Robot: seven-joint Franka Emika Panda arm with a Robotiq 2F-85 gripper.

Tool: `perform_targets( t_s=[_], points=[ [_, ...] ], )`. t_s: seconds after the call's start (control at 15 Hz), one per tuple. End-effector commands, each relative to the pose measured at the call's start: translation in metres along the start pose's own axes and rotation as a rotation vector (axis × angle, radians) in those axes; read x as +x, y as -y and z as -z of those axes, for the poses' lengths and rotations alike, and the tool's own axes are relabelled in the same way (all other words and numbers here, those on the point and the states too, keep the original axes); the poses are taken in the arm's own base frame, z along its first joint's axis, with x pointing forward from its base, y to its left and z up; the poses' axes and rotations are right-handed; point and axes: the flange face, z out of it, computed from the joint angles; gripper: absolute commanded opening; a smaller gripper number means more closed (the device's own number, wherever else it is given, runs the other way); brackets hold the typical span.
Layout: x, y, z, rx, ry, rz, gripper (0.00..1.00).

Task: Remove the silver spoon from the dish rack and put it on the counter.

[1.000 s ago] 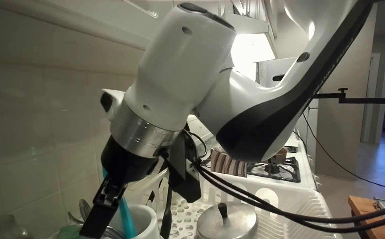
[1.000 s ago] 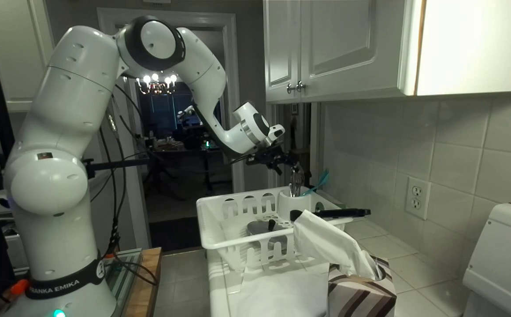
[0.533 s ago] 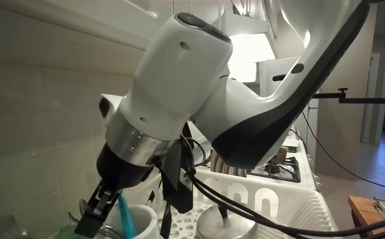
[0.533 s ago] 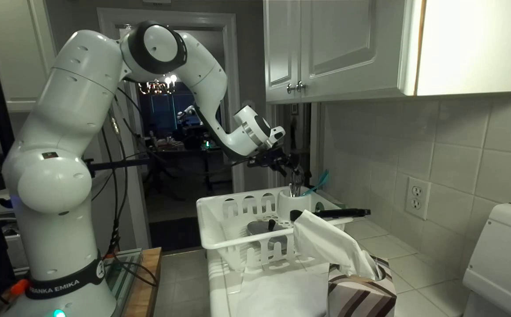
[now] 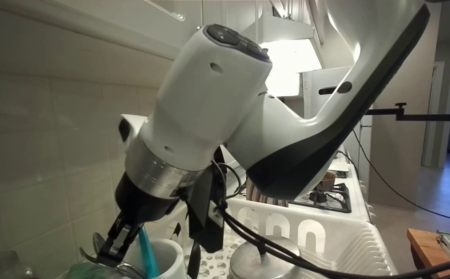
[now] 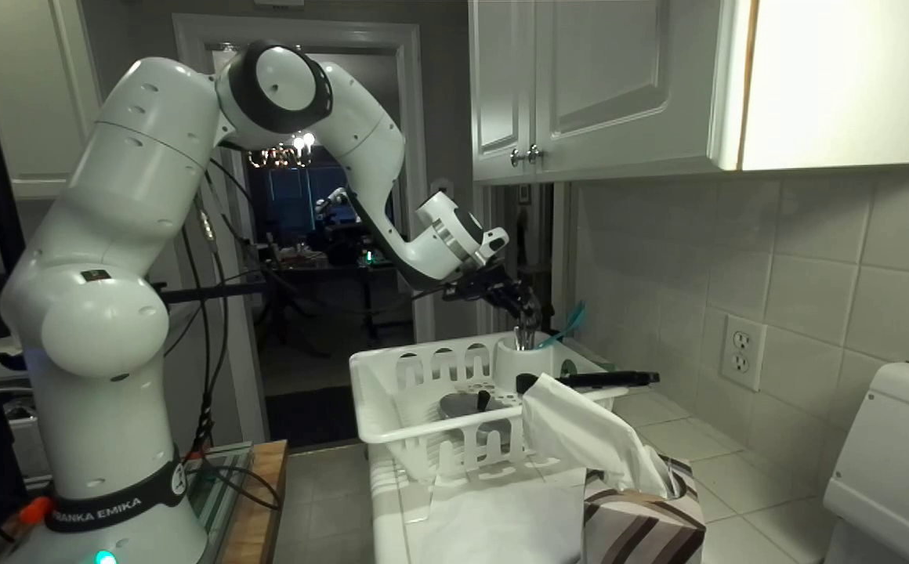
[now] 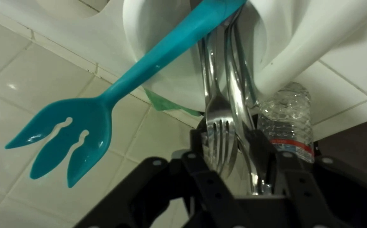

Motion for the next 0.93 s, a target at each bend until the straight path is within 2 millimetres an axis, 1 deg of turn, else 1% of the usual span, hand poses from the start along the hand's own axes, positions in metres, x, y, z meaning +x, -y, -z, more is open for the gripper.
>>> perform_targets(
  t_s=[0.0, 0.2, 0.33, 0.87],
  points=[
    [0.002, 0.001, -0.006, -0.018, -0.024, -0.006, 0.75],
    [0.003, 0.003, -0.009, -0.020, -0.035, -0.002, 0.97],
    [0.005, 0.004, -0.012, -0.018, -0.043, 0.007, 1.00],
    [0.011, 0.006, -0.035, -0.005, -0.071, 0.025, 1.00]
  ],
)
